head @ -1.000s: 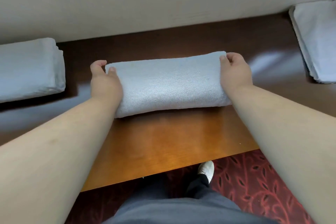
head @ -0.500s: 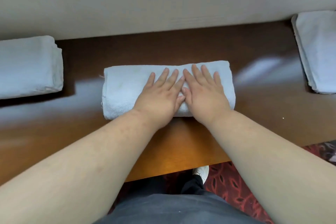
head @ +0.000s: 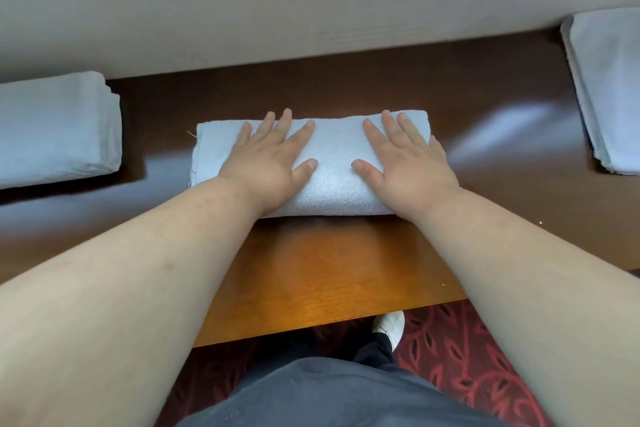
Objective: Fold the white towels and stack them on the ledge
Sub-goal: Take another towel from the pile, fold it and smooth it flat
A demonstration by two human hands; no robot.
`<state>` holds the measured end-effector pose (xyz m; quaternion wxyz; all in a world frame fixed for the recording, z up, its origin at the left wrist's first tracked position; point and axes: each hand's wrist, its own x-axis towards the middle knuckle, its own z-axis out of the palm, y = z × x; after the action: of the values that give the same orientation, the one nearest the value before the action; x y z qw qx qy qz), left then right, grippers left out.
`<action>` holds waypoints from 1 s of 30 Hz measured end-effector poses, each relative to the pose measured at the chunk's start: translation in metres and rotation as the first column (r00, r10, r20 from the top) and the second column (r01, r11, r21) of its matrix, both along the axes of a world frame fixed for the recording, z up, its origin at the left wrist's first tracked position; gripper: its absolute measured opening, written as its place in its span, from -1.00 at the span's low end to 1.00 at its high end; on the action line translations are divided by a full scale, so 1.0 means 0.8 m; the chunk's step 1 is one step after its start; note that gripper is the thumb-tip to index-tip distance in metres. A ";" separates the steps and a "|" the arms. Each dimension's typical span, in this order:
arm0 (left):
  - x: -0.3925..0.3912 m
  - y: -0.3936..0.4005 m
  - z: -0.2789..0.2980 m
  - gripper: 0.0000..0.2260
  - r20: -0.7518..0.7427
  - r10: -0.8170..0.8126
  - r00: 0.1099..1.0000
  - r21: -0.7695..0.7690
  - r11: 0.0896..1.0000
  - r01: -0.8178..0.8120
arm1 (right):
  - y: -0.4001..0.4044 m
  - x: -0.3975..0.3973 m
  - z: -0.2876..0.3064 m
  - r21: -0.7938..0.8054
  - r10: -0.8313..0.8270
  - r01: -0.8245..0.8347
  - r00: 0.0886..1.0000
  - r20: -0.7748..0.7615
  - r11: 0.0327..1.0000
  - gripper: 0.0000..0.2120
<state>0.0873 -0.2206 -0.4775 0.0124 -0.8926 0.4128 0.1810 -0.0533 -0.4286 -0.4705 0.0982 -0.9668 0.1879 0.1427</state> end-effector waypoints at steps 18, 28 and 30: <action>0.025 0.068 -0.014 -0.24 -0.385 0.857 0.343 -0.126 0.319 -0.939 | -0.001 -0.005 -0.005 0.616 -0.746 0.488 0.611 0.264 0.618 -0.31; 0.034 0.080 0.028 -0.35 -0.614 0.789 -0.026 0.358 0.248 -0.900 | -0.048 -0.016 0.029 0.678 -0.674 0.693 0.380 -0.634 -0.247 -0.67; 0.024 0.082 0.028 -0.42 -0.632 0.773 -0.063 0.394 0.250 -0.885 | -0.046 -0.031 0.027 0.669 -0.617 0.682 0.399 -0.678 -0.295 -0.68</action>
<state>0.1062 -0.1553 -0.4554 -0.3297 -0.7871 -0.2445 0.4605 -0.0780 -0.4653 -0.4489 0.7013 -0.4087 0.5593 0.1681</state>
